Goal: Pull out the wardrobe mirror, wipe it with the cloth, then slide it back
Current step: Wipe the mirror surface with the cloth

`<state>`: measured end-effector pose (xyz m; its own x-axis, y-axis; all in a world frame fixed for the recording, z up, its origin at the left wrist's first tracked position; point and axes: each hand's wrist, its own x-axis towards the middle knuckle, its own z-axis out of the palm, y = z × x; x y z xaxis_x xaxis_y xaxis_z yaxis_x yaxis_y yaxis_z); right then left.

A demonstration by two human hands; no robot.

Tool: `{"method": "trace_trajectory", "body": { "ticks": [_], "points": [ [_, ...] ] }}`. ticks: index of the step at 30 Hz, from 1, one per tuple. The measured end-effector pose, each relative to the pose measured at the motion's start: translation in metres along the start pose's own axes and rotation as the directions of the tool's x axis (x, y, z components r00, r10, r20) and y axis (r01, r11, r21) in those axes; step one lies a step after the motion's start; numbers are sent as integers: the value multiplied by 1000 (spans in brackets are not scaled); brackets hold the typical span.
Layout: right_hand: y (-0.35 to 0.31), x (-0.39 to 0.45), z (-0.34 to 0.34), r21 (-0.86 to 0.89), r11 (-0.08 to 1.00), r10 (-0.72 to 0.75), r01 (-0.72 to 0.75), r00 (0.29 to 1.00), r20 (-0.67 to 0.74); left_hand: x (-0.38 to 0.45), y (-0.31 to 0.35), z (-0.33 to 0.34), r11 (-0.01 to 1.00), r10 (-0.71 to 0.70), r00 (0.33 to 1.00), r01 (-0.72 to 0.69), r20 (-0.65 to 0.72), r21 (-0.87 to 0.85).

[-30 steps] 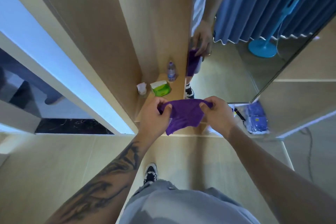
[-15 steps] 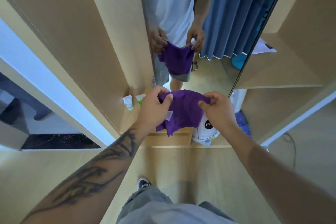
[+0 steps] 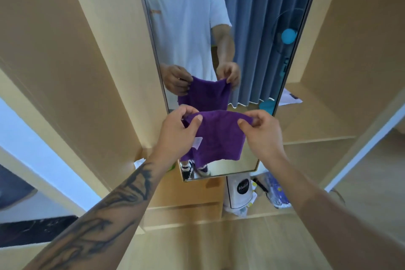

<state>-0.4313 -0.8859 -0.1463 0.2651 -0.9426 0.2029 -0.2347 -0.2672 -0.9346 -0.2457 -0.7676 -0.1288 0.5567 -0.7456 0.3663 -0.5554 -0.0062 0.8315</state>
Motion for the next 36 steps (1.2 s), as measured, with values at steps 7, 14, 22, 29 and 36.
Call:
{"method": "trace_trajectory", "body": {
  "ticks": [7,14,22,29,36],
  "points": [
    [-58,35,-8,116,989,-76,89,991,-109,43,50,-14,989,88,996,-91,-33,-116],
    [-106,45,-17,242,952,-153,189,975,-160,76,97,-22,962,154,988,-153,-16,-225],
    [-140,34,-15,130,913,-381,387,922,-71,98,132,-14,881,224,971,-239,-84,-409],
    [-151,29,-16,-146,841,-532,521,845,-44,101,157,-18,785,102,992,-124,-71,-607],
    [-165,33,-20,-55,854,-520,518,842,-143,102,164,-34,716,29,998,-61,-59,-695]
  ]
}}
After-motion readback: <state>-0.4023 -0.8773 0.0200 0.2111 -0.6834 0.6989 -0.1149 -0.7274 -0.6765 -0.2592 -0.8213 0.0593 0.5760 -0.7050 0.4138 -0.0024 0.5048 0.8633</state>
